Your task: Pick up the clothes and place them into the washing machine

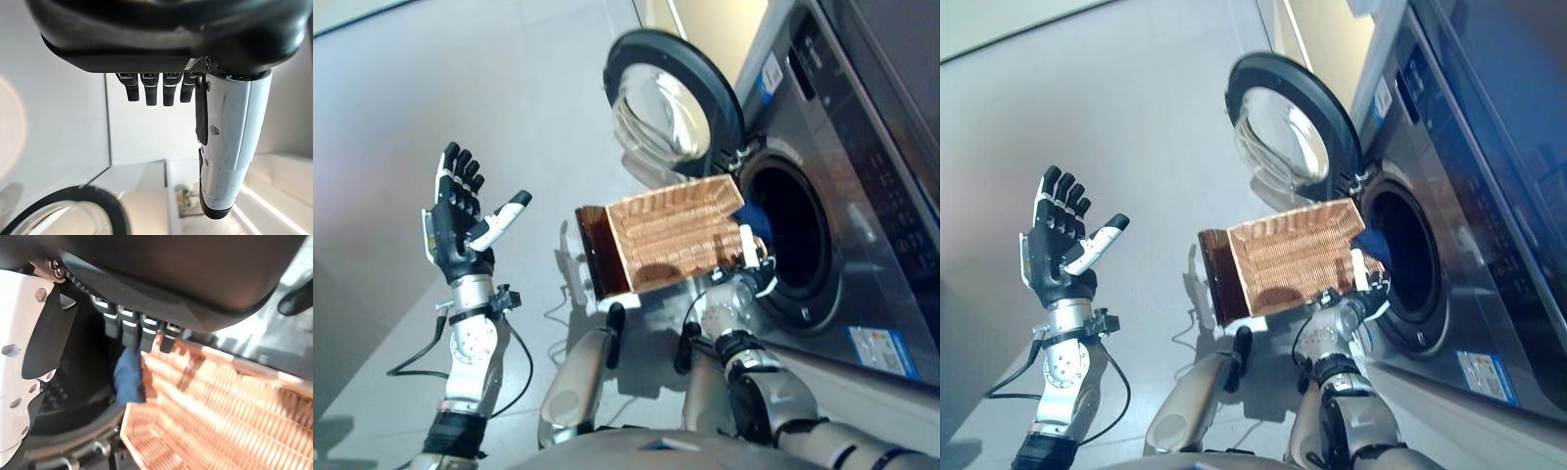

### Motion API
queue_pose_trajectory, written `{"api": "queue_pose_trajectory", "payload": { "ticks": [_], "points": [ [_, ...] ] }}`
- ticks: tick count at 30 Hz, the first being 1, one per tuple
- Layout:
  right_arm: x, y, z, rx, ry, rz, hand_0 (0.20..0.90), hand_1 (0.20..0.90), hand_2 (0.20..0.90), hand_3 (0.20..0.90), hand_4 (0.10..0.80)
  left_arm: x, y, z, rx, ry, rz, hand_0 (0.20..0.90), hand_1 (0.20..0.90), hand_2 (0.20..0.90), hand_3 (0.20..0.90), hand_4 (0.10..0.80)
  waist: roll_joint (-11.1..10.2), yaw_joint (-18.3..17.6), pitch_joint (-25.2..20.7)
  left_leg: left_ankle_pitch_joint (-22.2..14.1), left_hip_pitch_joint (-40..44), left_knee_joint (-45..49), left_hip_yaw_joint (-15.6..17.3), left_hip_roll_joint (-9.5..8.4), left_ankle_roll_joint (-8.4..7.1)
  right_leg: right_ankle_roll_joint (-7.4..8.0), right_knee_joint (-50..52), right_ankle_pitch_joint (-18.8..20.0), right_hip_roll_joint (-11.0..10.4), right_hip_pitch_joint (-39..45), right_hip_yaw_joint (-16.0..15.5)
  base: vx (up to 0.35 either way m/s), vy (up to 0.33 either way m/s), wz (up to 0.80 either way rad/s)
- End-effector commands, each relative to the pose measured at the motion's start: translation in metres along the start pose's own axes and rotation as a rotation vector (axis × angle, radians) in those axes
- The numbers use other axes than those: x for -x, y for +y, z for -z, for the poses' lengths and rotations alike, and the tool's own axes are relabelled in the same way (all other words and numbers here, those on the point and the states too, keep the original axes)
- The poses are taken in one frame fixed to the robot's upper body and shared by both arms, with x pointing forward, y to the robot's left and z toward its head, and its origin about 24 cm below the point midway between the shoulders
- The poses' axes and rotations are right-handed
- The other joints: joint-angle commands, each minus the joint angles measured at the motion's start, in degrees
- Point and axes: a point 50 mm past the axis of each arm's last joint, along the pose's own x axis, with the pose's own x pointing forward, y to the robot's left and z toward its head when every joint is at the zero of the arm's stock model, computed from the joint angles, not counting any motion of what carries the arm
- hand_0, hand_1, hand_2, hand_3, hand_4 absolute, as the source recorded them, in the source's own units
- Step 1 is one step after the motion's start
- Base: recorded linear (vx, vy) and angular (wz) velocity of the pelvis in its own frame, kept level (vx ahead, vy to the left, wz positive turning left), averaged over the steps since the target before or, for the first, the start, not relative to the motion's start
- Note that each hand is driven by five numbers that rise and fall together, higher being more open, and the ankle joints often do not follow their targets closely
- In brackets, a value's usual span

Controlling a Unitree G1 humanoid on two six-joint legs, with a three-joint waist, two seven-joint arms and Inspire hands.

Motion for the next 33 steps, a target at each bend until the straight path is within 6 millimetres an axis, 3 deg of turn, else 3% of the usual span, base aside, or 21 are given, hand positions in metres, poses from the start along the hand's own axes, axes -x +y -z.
{"api": "queue_pose_trajectory", "payload": {
  "ticks": [1,2,4,6,8,9,10,14,16,17,19,22,24,27,30,33],
  "points": [
    [0.005,0.013,-0.003,-0.042,-0.053,-0.075,0.900,0.900,0.900,0.900,0.800,-0.011,-0.002,-0.039,0.030,-0.238,0.041,0.900,0.900,0.900,0.900,0.800,-0.3,-0.6,-3.8,-5.7,7.3,-4.6,-0.4,-1.12,-0.76,1.47,-7.5,7.5,2.2,0.5,3.3,0.171,-0.035,0.15],
    [0.005,0.014,-0.003,-0.042,-0.053,-0.076,0.900,0.900,0.900,0.900,0.800,-0.011,-0.002,-0.039,0.030,-0.238,0.040,0.900,0.900,0.900,0.900,0.800,-0.2,-0.4,-3.9,-5.5,7.6,-5.3,-0.4,-0.88,-0.79,1.44,-8.2,7.9,2.5,0.8,3.3,0.251,-0.073,0.03],
    [0.003,0.010,0.001,-0.010,-0.034,-0.059,0.900,0.900,0.900,0.900,0.800,-0.010,0.002,-0.039,0.048,-0.230,0.010,0.900,0.900,0.900,0.900,0.800,-1.0,-0.5,-4.3,-6.7,11.9,-8.2,0.1,-1.33,-1.79,2.57,-20.9,12.3,0.7,-1.6,1.1,0.309,-0.110,-0.03],
    [0.004,0.005,0.006,0.015,-0.013,-0.052,0.900,0.900,0.900,0.900,0.800,-0.008,0.005,-0.035,0.063,-0.202,-0.003,0.900,0.900,0.900,0.900,0.800,-1.2,-0.8,-4.9,-7.6,15.7,-9.3,-0.1,-0.67,-2.40,3.72,-26.4,15.1,1.3,0.0,0.4,0.344,-0.107,-0.33],
    [0.007,-0.004,0.011,0.032,-0.003,-0.052,0.900,0.900,0.900,0.900,0.800,-0.005,0.004,-0.024,0.077,-0.148,-0.010,0.900,0.900,0.900,0.900,0.800,-2.2,-1.7,-5.8,-9.1,17.4,-8.6,-0.6,-0.72,-2.63,3.59,-27.9,15.7,2.4,2.3,2.0,0.316,-0.158,-0.31],
    [0.008,-0.021,0.017,0.059,0.011,-0.039,0.900,0.900,0.900,0.900,0.800,-0.003,0.002,-0.019,0.080,-0.123,0.002,0.900,0.900,0.900,0.900,0.800,-2.5,-3.1,-7.0,-9.8,17.7,-7.8,-1.1,-0.40,-2.88,3.19,-28.9,16.4,3.5,3.7,5.0,0.356,-0.243,0.17],
    [0.011,-0.031,0.023,0.067,0.032,-0.034,0.900,0.900,0.900,0.900,0.800,0.000,0.000,-0.016,0.090,-0.104,0.001,0.900,0.900,0.900,0.900,0.800,-2.8,-3.3,-8.2,-9.2,17.7,-7.8,-1.7,0.02,-3.47,2.68,-28.6,16.4,4.4,5.3,5.3,0.336,-0.231,0.71],
    [0.013,-0.048,0.028,0.092,0.046,-0.006,0.900,0.900,0.900,0.900,0.800,0.005,0.003,-0.011,0.114,-0.067,-0.025,0.900,0.900,0.900,0.900,0.800,-2.6,-4.5,-10.1,-6.8,19.1,-7.3,-2.8,2.48,-5.50,1.02,-28.2,14.4,6.9,7.6,3.9,0.217,-0.173,0.66],
    [0.017,-0.057,0.033,0.120,0.061,-0.007,0.900,0.900,0.900,0.900,0.800,0.007,0.005,-0.007,0.124,-0.044,-0.036,0.900,0.900,0.900,0.900,0.800,-2.2,-4.6,-10.2,-2.2,17.7,0.1,-2.9,4.28,-7.50,-0.62,-28.2,12.4,9.1,10.9,3.0,0.211,-0.227,0.16],
    [0.018,-0.059,0.034,0.125,0.065,-0.009,0.900,0.900,0.900,0.900,0.800,0.007,0.006,-0.006,0.126,-0.034,-0.042,0.900,0.900,0.900,0.900,0.800,-2.8,-4.4,-9.8,1.5,15.8,4.6,-3.1,4.04,-8.07,-1.47,-28.7,12.1,9.1,12.4,2.7,0.128,-0.209,0.29],
    [0.019,-0.055,0.034,0.130,0.061,-0.026,0.900,0.900,0.900,0.900,0.800,0.007,0.008,-0.005,0.136,-0.029,-0.058,0.900,0.900,0.900,0.900,0.800,-2.9,-3.5,-8.3,4.2,10.7,13.6,-5.5,2.25,-7.90,-2.63,-28.7,11.3,9.2,14.0,2.7,0.056,-0.133,0.18],
    [0.018,-0.054,0.034,0.141,0.057,-0.018,0.900,0.900,0.900,0.900,0.800,0.009,0.009,-0.004,0.132,-0.020,-0.070,0.900,0.900,0.900,0.900,0.800,-3.2,-2.8,-7.8,3.9,5.4,13.8,-5.4,2.62,-6.80,-2.82,-28.9,10.4,9.0,14.8,3.4,0.070,-0.041,-0.13],
    [0.018,-0.045,0.033,0.147,0.049,-0.028,0.900,0.900,0.900,0.900,0.800,0.009,0.011,-0.003,0.121,-0.015,-0.084,0.900,0.900,0.900,0.900,0.800,-2.6,-1.9,-7.3,4.2,0.1,1.6,-3.9,6.89,-6.89,-2.02,-28.5,8.8,9.5,15.4,4.1,0.153,0.093,0.20],
    [0.019,-0.040,0.036,0.176,0.052,-0.041,0.900,0.900,0.900,0.900,0.800,0.010,0.010,-0.002,0.120,-0.004,-0.089,0.900,0.900,0.900,0.900,0.800,-0.7,-0.2,-7.4,12.2,2.0,-16.8,-3.2,10.86,-8.49,-1.74,-27.6,6.6,11.3,16.7,5.5,0.198,0.145,-0.06],
    [0.022,-0.036,0.039,0.187,0.063,-0.065,0.900,0.900,0.900,0.900,0.800,0.011,0.010,0.000,0.130,0.007,-0.087,0.900,0.900,0.900,0.900,0.800,0.7,0.3,-8.1,13.2,3.9,-21.6,-2.9,11.25,-8.67,-1.62,-25.4,4.8,11.8,16.9,6.7,0.129,0.195,-0.13],
    [0.027,-0.023,0.044,0.168,0.085,-0.107,0.900,0.900,0.900,0.900,0.800,0.004,0.007,-0.006,0.133,-0.035,-0.071,0.900,0.900,0.900,0.900,0.800,0.8,0.5,-8.4,12.2,5.0,-20.5,-1.4,9.88,-7.97,-0.83,-25.0,5.2,9.9,15.8,7.8,-0.001,0.224,-0.89]
  ]
}}
